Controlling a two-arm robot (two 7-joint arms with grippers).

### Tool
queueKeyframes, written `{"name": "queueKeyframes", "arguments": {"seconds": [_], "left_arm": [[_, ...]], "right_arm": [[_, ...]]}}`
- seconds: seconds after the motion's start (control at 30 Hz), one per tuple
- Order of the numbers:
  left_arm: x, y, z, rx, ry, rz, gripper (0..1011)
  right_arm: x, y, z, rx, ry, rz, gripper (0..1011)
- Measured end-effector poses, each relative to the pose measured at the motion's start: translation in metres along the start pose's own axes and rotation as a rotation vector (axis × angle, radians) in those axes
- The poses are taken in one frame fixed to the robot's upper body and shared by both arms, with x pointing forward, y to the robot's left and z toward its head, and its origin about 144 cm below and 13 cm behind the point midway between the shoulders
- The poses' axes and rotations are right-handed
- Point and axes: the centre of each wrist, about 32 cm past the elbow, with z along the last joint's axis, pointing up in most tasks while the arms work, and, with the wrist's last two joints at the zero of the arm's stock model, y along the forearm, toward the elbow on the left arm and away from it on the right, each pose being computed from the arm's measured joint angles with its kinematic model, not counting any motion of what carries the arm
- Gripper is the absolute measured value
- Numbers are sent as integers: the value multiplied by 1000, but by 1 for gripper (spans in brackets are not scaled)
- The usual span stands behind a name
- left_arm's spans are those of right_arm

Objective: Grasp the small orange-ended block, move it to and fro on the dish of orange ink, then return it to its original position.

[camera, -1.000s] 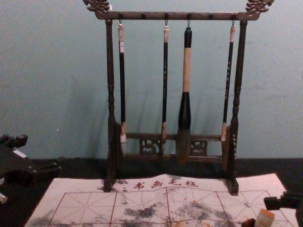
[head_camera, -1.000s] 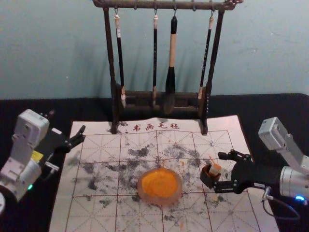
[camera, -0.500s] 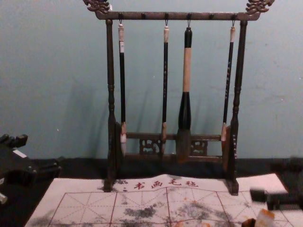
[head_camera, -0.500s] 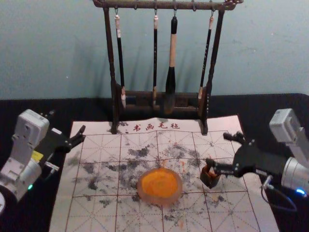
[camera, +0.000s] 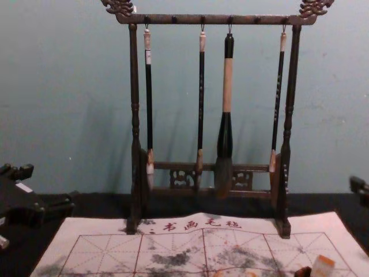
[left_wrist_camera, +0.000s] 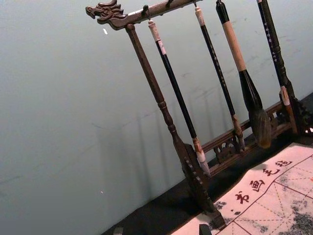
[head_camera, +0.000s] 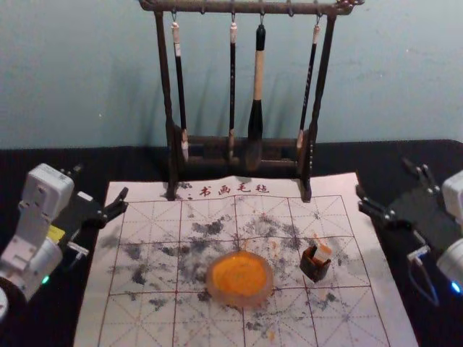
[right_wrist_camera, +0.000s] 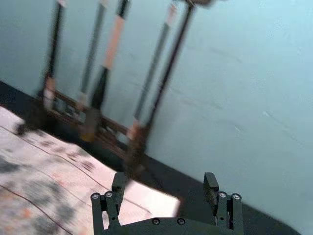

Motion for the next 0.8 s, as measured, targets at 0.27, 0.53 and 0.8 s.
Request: {"name": "queueKeyframes", "arguments": {"seconds": [0.27,0.53,0.8], "left_arm": [[0,0,0,0,0,0,1001],[0,0,0,0,0,0,1001],[0,0,0,0,0,0,1001]], "right_arm": [[-26,-9,-34,-77,-37,-128,1003],[-33,-6,-46,-150,-26,-131,1002],[-33,-6,-45,-145,-28,-129,1003]]}}
